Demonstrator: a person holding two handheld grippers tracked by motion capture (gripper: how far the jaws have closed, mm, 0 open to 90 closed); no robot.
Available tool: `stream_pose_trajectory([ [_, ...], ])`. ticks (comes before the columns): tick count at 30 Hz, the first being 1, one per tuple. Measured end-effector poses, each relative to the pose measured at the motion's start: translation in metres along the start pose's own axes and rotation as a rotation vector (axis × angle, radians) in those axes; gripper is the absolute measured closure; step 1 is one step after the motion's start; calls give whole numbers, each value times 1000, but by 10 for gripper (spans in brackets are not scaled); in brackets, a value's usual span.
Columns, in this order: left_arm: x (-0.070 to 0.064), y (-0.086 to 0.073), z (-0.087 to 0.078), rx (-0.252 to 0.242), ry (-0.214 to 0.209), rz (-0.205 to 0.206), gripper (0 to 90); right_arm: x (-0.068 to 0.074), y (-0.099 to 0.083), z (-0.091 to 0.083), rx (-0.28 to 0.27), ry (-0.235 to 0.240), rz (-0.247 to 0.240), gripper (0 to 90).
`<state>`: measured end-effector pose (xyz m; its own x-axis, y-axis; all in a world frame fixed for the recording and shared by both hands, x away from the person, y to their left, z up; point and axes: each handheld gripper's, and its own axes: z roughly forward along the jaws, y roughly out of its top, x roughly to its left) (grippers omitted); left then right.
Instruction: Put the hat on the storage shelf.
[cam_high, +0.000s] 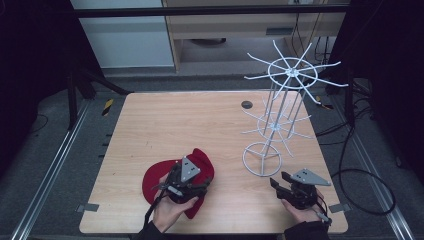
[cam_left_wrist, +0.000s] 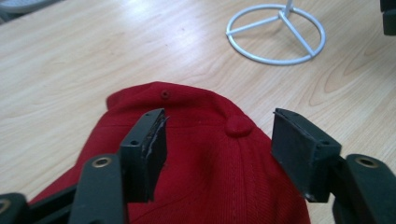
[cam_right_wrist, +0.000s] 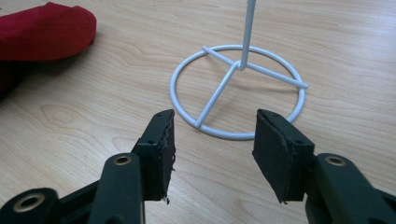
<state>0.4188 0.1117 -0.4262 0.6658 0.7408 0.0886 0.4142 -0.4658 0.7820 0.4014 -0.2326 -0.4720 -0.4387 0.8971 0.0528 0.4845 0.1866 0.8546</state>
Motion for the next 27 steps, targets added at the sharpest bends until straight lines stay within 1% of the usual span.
stream_pose_trajectory([
  [2,-2,-1,2,3,-7,2,336,0,0,1,5,-2,-1,469],
  [4,-9,-3,7,21,-13,20,324,0,-1,3,13,-4,-4,458],
  [5,-9,-3,7,21,-13,20,320,0,-1,3,13,-4,-4,458],
  [6,-12,-4,7,20,-22,30,320,0,-1,4,16,-7,-8,456],
  [7,-16,-3,6,15,-13,51,314,-1,-1,4,19,-5,0,452],
  [9,-17,-4,6,19,-8,58,314,-2,-1,5,20,-6,1,450],
  [10,-18,-4,8,20,-4,51,312,-2,-2,5,24,-8,1,445],
  [14,-16,-13,20,85,13,46,327,-2,-3,6,31,-3,3,438],
  [15,-14,-16,23,100,16,44,356,-2,-3,7,33,-4,-1,436],
  [16,-13,-18,25,112,19,39,394,-2,-3,7,37,0,5,436],
  [18,-9,-22,28,124,15,13,457,-2,-3,7,40,1,4,435],
  [19,-7,-22,27,119,27,8,540,-3,-4,8,39,-3,0,436],
  [20,-7,-22,27,119,27,8,580,-3,-4,8,39,-3,0,436],
  [21,-5,-22,24,110,28,1,580,-3,-4,8,40,-3,0,436],
  [22,-4,-21,22,95,30,-5,634,-3,-4,8,40,-4,1,436],
  [23,-2,-21,19,77,32,-6,719,-3,-4,8,43,-3,6,436],
  [24,0,-20,16,58,39,-13,719,-3,-4,8,43,-3,6,436],
  [25,6,-18,9,28,40,-24,766,-3,-4,8,44,-4,4,437],
  [26,6,-18,9,28,40,-24,775,-3,-4,8,44,-4,4,437],
  [27,14,-16,-1,-22,29,-60,786,-3,-4,8,45,-4,3,437],
])
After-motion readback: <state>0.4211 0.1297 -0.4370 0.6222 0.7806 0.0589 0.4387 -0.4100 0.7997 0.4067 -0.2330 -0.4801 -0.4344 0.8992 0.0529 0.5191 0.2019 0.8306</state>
